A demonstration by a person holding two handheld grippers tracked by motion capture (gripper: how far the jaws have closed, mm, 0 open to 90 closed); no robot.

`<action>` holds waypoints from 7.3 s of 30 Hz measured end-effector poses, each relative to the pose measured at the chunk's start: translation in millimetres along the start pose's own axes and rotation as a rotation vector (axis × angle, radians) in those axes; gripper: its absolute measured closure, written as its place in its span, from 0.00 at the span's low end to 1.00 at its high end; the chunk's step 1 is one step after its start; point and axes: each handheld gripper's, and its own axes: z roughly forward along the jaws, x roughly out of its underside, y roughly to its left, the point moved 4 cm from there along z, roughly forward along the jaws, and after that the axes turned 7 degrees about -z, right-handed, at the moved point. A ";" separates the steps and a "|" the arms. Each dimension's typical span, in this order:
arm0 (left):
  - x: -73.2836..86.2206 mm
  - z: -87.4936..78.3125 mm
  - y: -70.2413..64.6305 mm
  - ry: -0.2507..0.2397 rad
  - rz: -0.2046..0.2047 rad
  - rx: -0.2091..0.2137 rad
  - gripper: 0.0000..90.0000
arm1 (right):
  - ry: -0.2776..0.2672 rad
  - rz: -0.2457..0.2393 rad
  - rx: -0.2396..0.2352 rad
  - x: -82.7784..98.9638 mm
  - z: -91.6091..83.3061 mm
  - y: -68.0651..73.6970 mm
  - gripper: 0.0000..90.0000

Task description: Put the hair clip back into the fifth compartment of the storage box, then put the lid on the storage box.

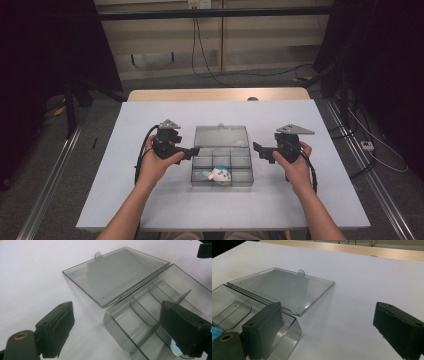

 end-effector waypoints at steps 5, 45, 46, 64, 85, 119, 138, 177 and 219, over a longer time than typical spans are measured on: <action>-1.5 1.5 6.5 0.000 -0.017 -0.006 0.14 | 0.006 0.006 0.002 0.7 2.1 -2.2 0.09; -7.5 28.6 37.2 0.005 -0.095 -0.080 0.14 | 0.083 0.045 0.051 -1.7 43.4 -10.7 0.12; -7.8 29.5 37.2 0.003 -0.096 -0.081 0.15 | 0.081 0.049 0.053 -1.9 43.4 -10.7 0.12; -9.8 54.5 31.9 0.012 -0.117 -0.040 0.84 | 0.142 0.080 -0.027 6.6 57.4 -8.1 0.91; -1.3 68.0 45.5 0.080 -0.142 -0.071 1.00 | 0.200 0.048 -0.069 9.2 80.8 -0.7 1.00; -35.8 38.0 30.0 -0.091 -0.167 0.023 1.00 | 0.010 0.042 -0.124 -27.8 51.4 2.7 1.00; -35.2 26.2 27.0 -0.083 -0.145 0.003 1.00 | 0.010 0.017 -0.121 -30.2 49.5 4.9 1.00; -20.0 7.5 -14.5 -0.059 -0.022 0.142 1.00 | -0.005 -0.008 -0.127 -30.2 38.4 9.8 0.98; 12.9 -8.6 -26.8 -0.088 0.029 0.193 1.00 | 0.029 -0.061 -0.193 10.5 -25.7 28.3 0.98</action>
